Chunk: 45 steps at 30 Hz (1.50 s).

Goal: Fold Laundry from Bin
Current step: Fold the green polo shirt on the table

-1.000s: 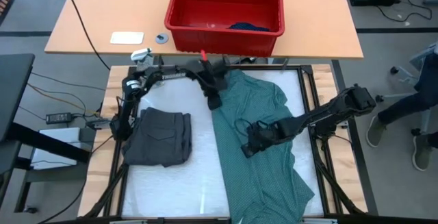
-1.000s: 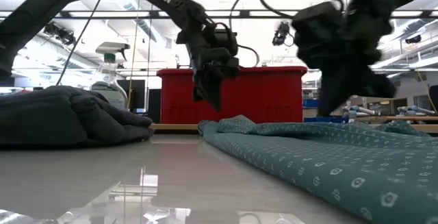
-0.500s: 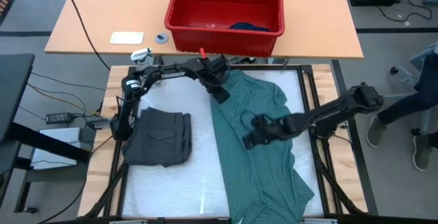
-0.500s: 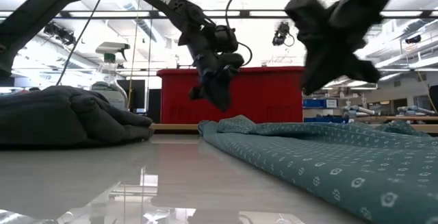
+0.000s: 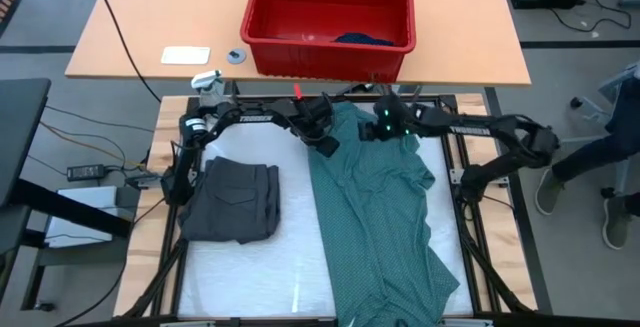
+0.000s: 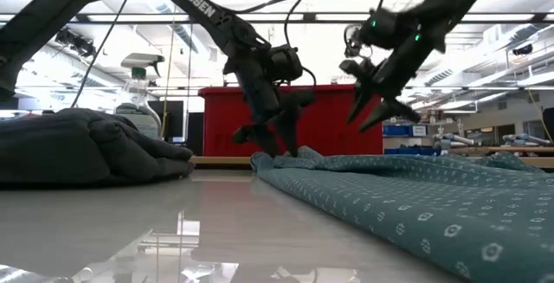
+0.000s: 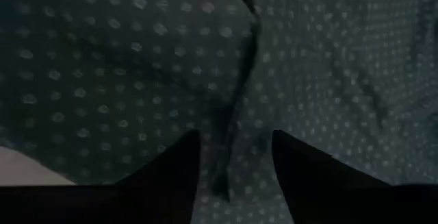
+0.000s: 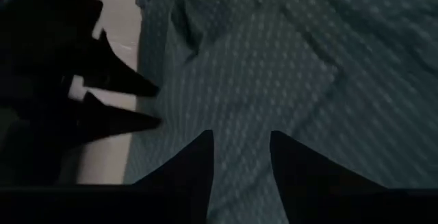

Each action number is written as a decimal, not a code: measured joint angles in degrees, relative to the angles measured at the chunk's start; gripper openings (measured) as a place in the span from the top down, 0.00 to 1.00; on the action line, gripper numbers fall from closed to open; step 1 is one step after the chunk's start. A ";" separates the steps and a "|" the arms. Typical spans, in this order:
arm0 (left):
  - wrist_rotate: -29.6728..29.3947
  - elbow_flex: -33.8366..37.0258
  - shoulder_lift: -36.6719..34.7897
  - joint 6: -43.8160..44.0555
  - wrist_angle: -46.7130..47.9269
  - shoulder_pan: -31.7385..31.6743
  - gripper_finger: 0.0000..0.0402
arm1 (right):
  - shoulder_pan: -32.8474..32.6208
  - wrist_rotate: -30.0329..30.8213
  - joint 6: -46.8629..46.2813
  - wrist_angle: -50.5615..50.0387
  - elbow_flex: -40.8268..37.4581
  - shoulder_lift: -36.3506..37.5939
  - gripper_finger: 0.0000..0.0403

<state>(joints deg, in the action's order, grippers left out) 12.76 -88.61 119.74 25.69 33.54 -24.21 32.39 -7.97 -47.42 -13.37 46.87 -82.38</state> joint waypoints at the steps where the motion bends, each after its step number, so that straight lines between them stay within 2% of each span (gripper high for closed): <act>1: 0.47 0.04 0.00 -0.49 -0.01 0.00 0.59 | 1.54 -1.80 0.32 1.77 0.01 -1.29 0.62; 4: 3.45 0.04 0.00 -2.32 -0.41 0.46 0.71 | 5.16 -4.04 2.01 3.07 1.48 -5.50 0.62; 8: 6.58 0.04 0.00 -4.08 -0.38 1.10 0.87 | 7.72 -5.56 10.46 1.40 7.76 -11.32 0.63; 11: 7.69 0.04 0.00 -4.29 -0.36 1.09 0.97 | 8.58 -5.73 17.96 -3.46 13.68 -15.69 0.63; 15: 9.16 0.04 0.00 -2.96 -0.29 0.57 0.98 | 9.14 -6.69 27.95 -9.73 20.53 -20.90 0.63; 20: 10.51 0.04 -0.13 -1.09 -0.03 0.68 0.99 | 9.39 -8.56 38.25 -11.61 25.99 -26.16 0.63; 29: 11.10 -1.80 -0.23 2.51 2.32 1.07 0.99 | 9.42 -13.73 45.51 -15.47 31.12 -32.88 0.70; 33: 11.12 -2.17 -0.24 2.78 2.25 1.07 0.99 | 9.30 -13.16 48.39 -15.44 31.10 -32.78 0.78; 38: 11.11 -2.17 -0.94 2.18 3.44 0.85 0.99 | 9.32 -12.79 53.81 -15.77 31.10 -31.26 0.97; 45: 11.78 -2.17 -6.43 0.89 5.40 0.09 0.99 | 8.89 -7.19 61.03 -18.42 31.08 -25.62 0.99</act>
<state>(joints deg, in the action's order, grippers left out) 24.54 -90.78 113.31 26.58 38.94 -24.11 41.28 -15.16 13.61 -31.79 77.95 -108.00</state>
